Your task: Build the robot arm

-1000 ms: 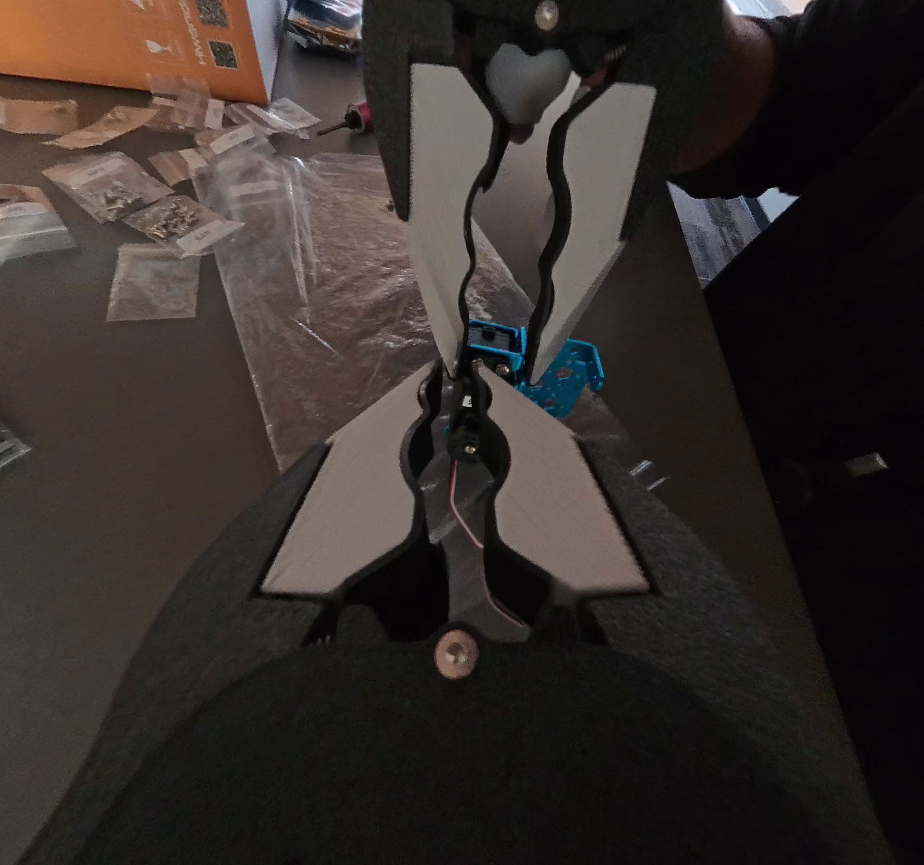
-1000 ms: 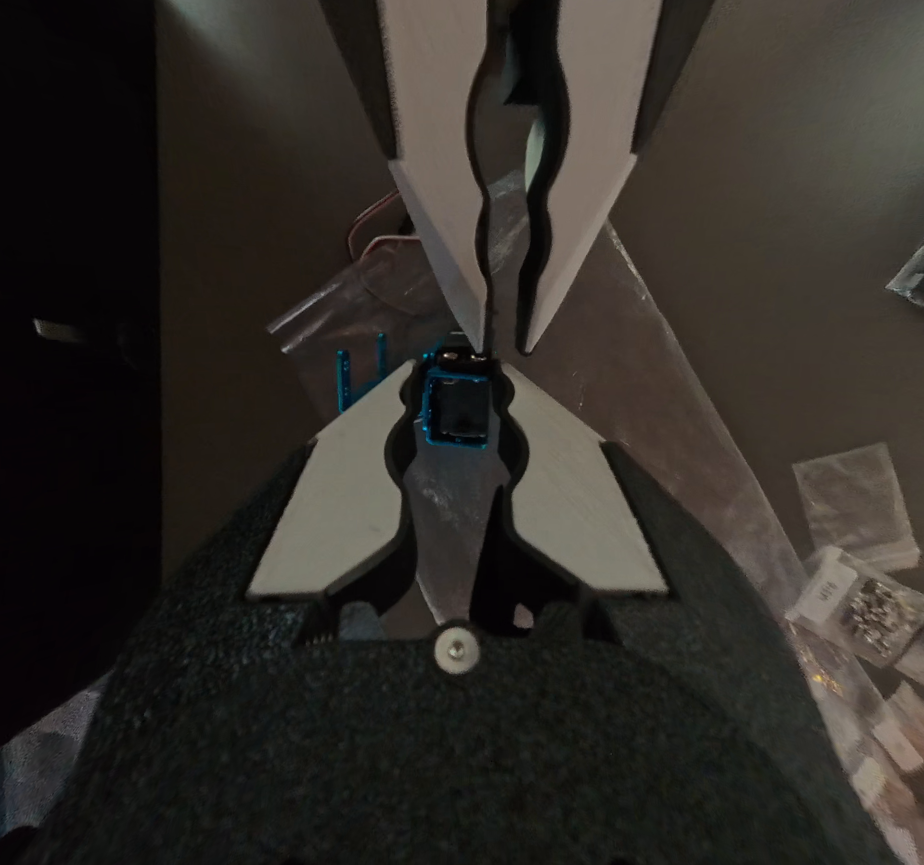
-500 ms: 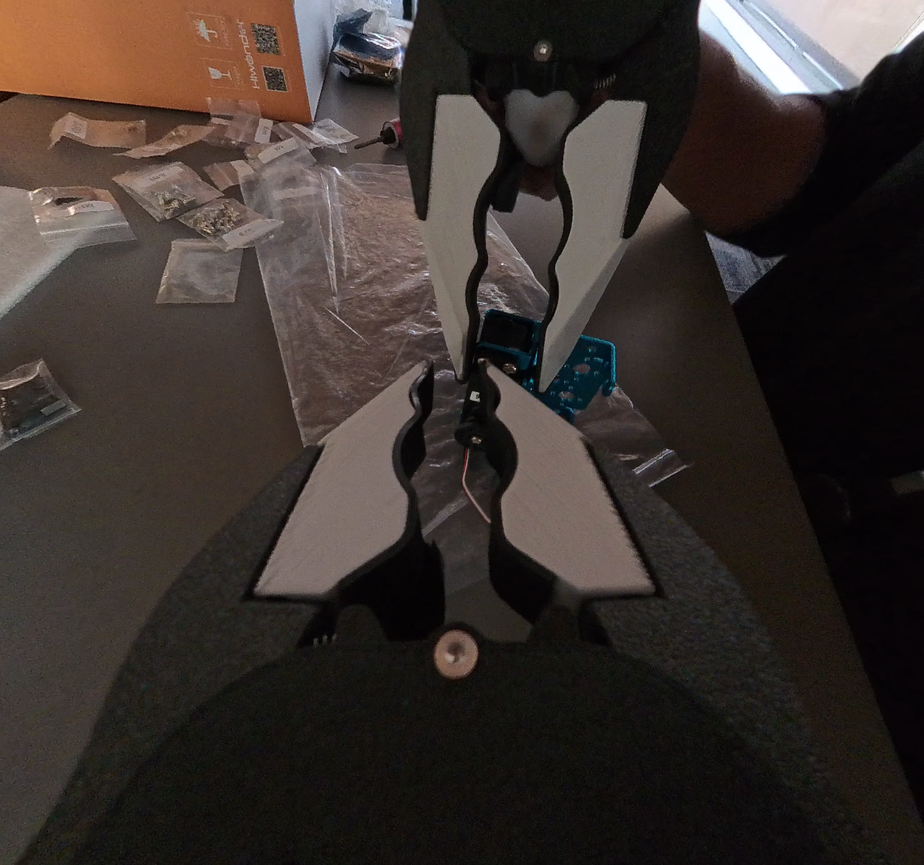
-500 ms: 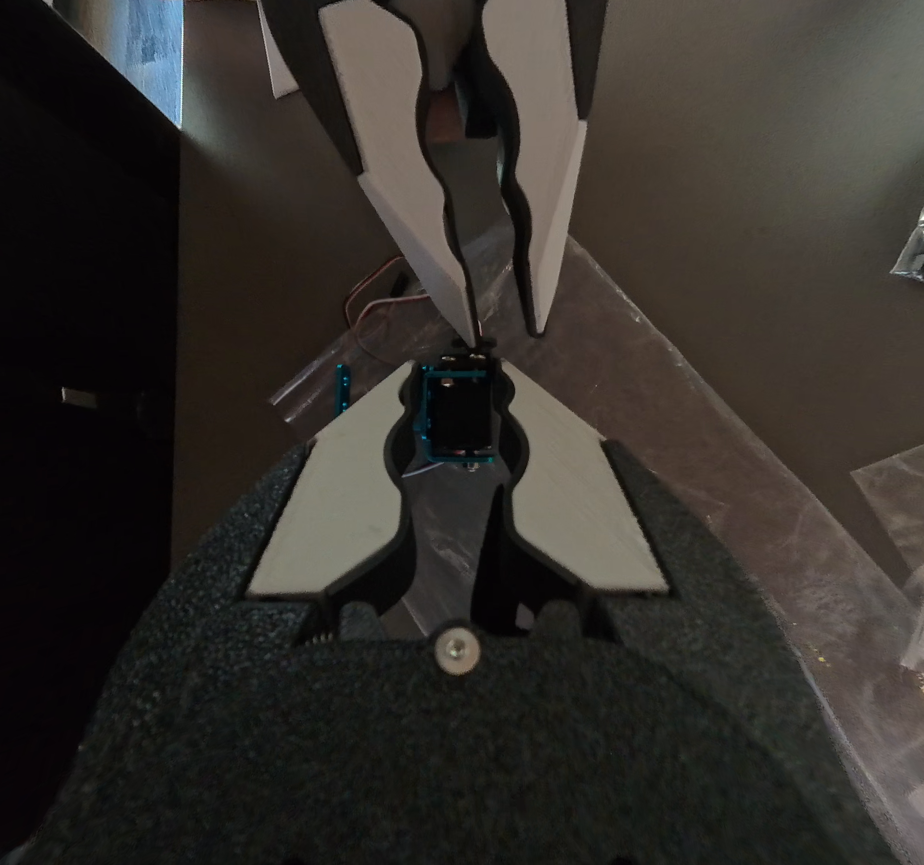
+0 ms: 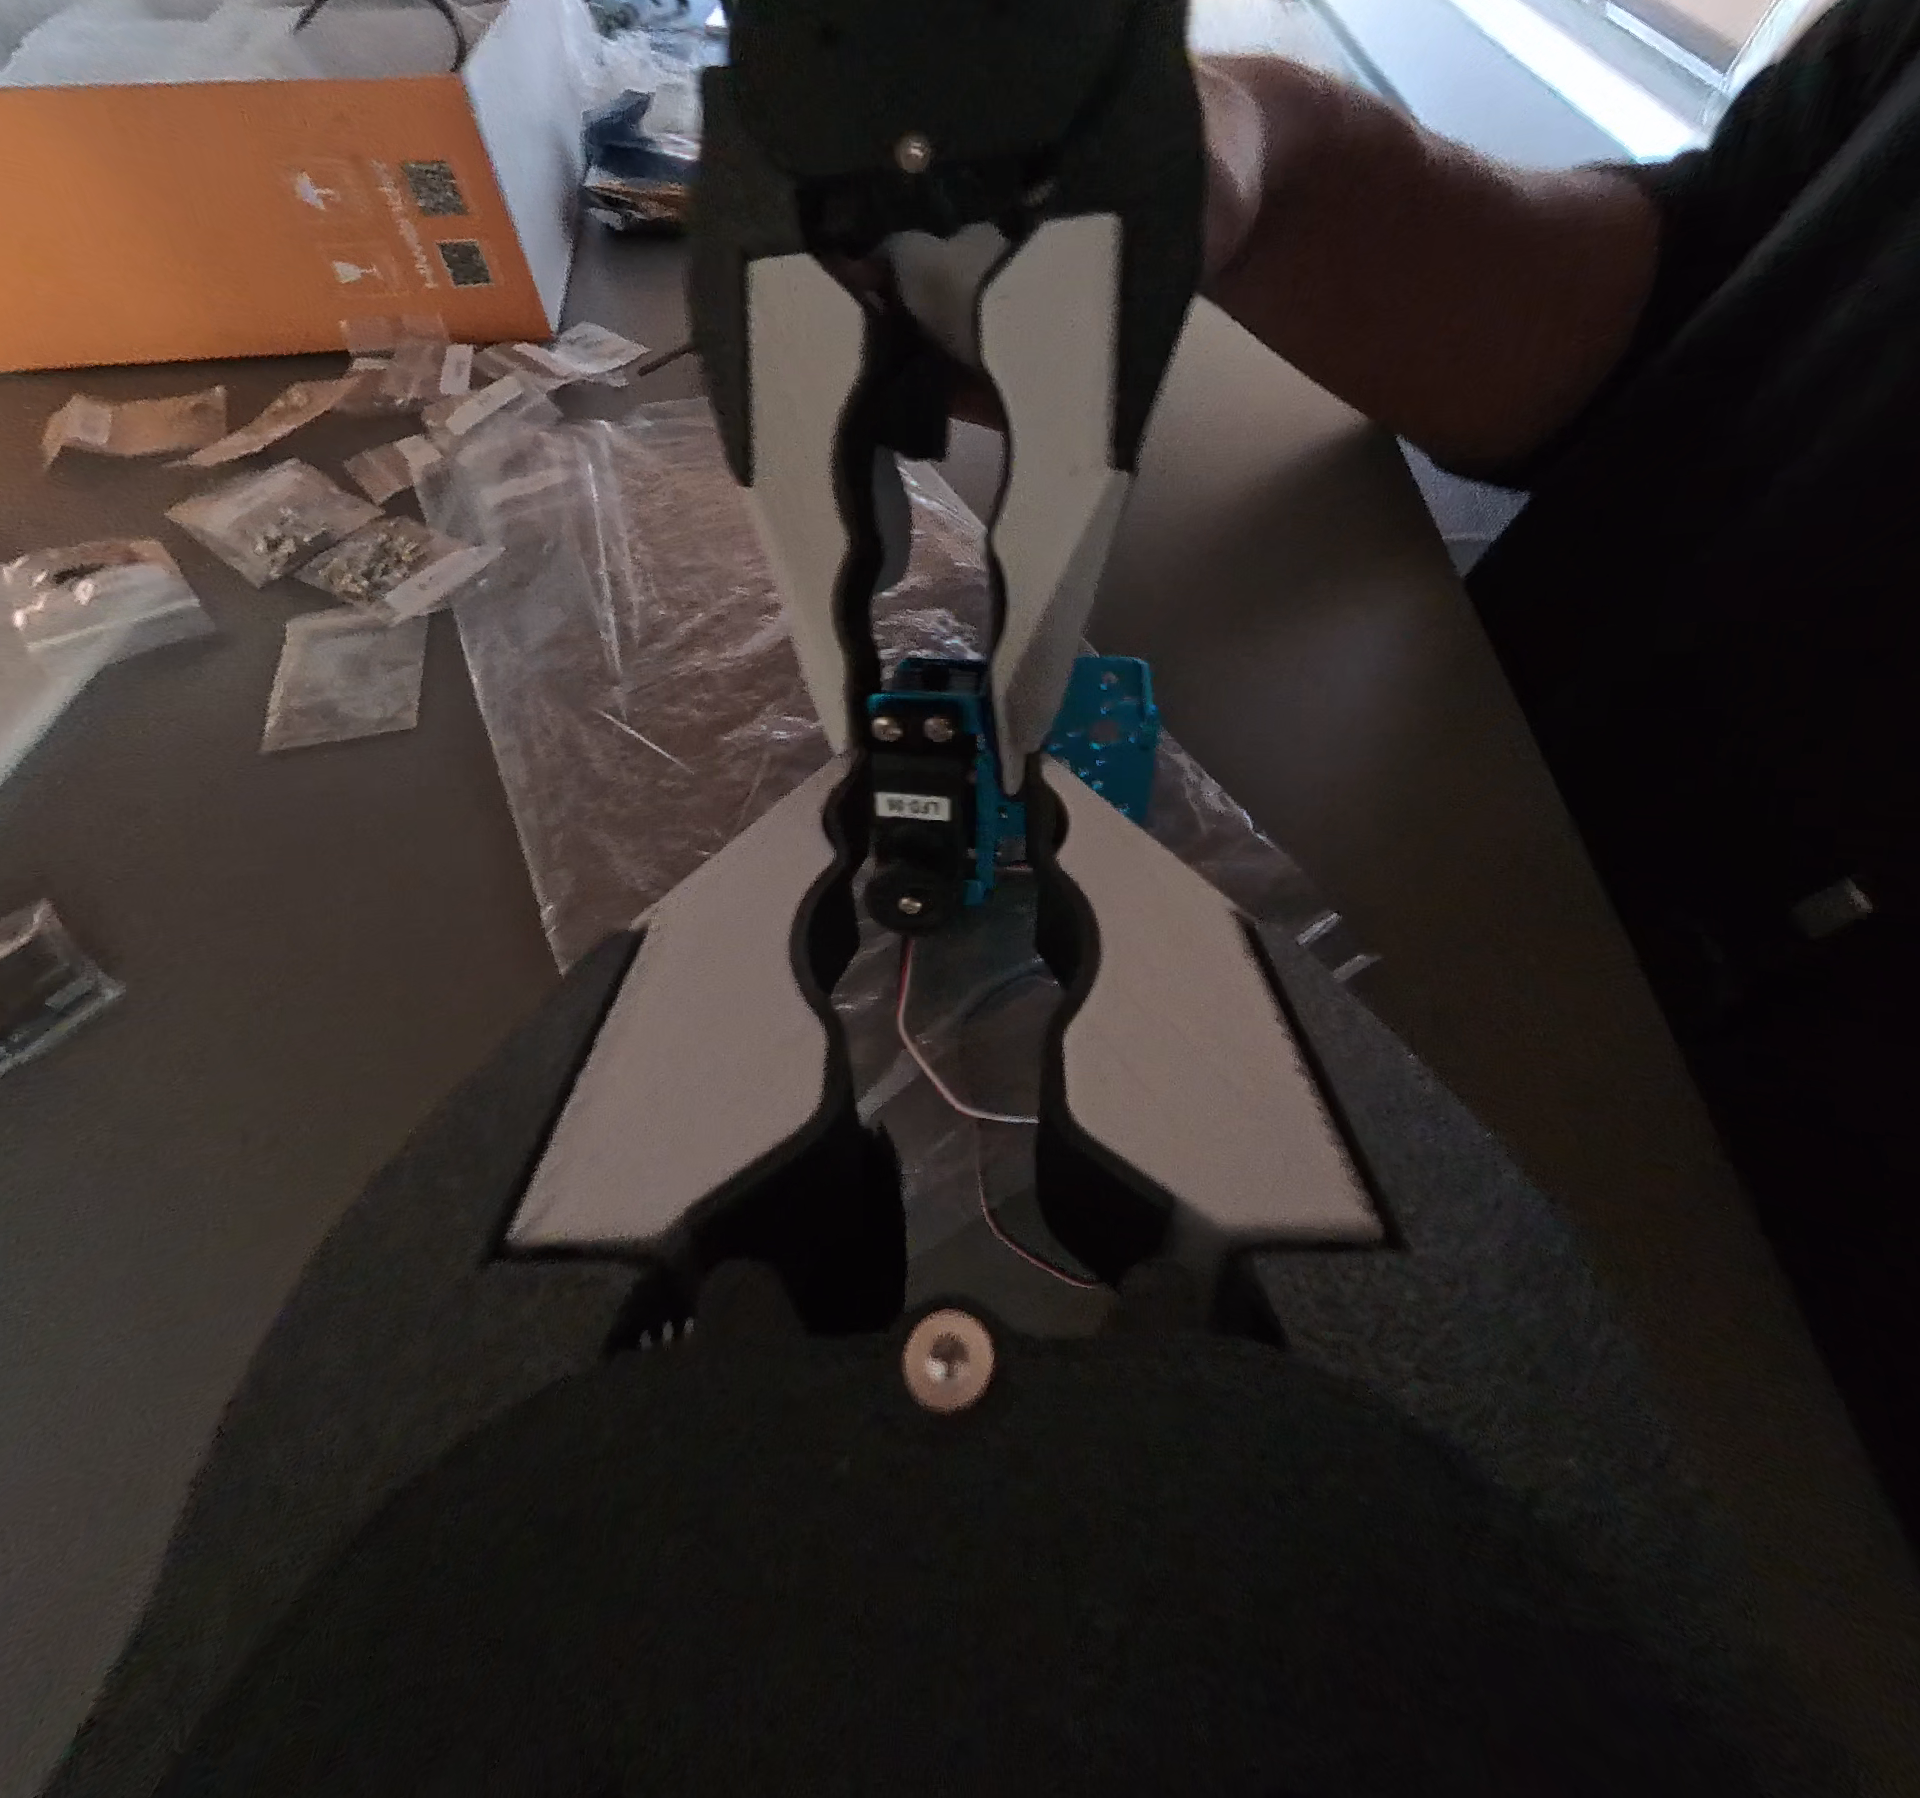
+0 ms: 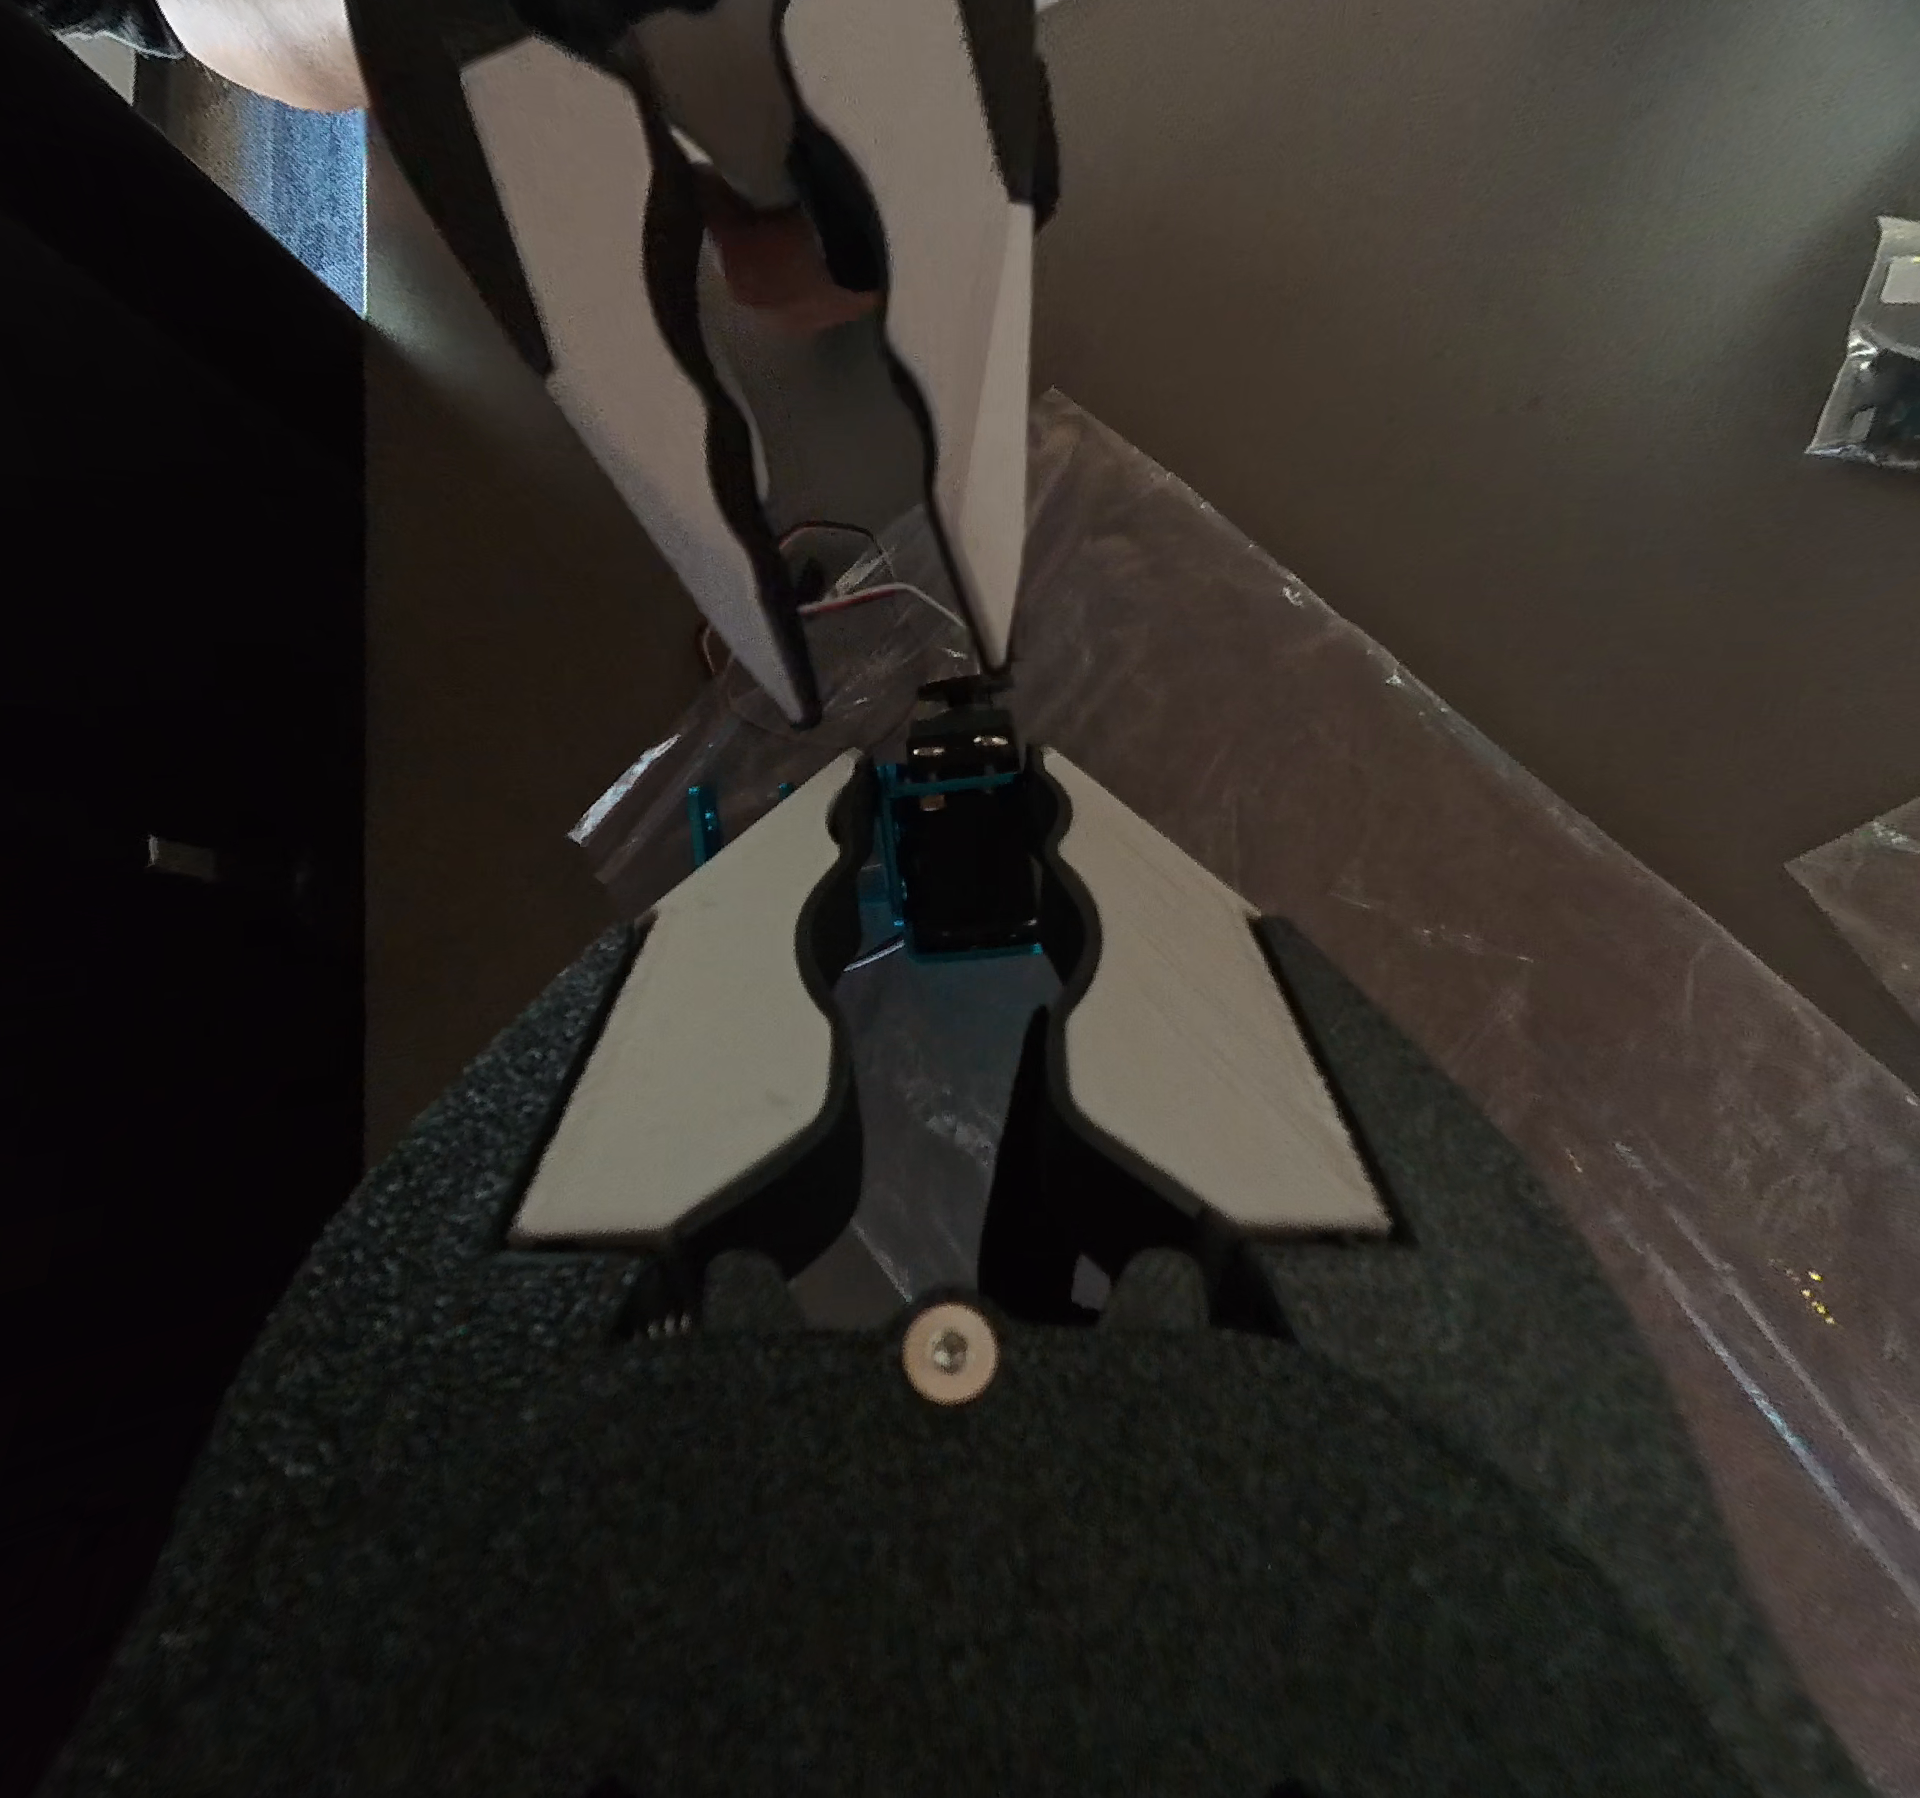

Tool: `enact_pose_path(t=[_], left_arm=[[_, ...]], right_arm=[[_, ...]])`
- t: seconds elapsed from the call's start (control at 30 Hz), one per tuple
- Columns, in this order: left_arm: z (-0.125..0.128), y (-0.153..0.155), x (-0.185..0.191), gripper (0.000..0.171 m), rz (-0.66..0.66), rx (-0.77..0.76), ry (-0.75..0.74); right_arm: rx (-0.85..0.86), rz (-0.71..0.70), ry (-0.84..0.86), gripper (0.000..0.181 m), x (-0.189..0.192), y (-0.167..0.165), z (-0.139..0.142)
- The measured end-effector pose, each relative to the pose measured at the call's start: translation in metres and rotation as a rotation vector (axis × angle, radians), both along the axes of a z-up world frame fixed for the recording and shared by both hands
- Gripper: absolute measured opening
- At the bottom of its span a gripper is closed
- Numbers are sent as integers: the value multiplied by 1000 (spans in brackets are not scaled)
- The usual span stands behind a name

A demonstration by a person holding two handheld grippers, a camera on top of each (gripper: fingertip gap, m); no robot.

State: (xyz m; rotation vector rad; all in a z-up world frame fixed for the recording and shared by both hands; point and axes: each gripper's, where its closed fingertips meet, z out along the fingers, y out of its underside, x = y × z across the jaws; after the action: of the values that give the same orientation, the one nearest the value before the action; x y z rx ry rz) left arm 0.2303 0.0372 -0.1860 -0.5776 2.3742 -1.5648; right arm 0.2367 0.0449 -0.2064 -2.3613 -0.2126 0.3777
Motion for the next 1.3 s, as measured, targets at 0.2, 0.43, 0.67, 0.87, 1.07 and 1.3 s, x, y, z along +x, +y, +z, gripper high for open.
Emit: enact_pose_path(t=[0.2,0.43,0.67,0.87,1.07,1.3], left_arm=[[-6,-9,-4,33,-17,78,-98],[-10,-9,-4,35,-40,163,-259],[-10,4,-5,38,-23,81,-12],[-24,-3,3,47,-39,150,57],[-46,-13,7,37,-67,260,58],[-47,-14,6,30,-87,273,35]], right_arm=[[3,10,-11,27,-1,2,-1],[18,28,-9,27,-1,1,0],[45,39,4,27,-2,3,0],[94,67,-32,27,-4,-3,1],[113,67,-83,27,-3,-5,0],[172,13,-62,32,9,-26,24]])
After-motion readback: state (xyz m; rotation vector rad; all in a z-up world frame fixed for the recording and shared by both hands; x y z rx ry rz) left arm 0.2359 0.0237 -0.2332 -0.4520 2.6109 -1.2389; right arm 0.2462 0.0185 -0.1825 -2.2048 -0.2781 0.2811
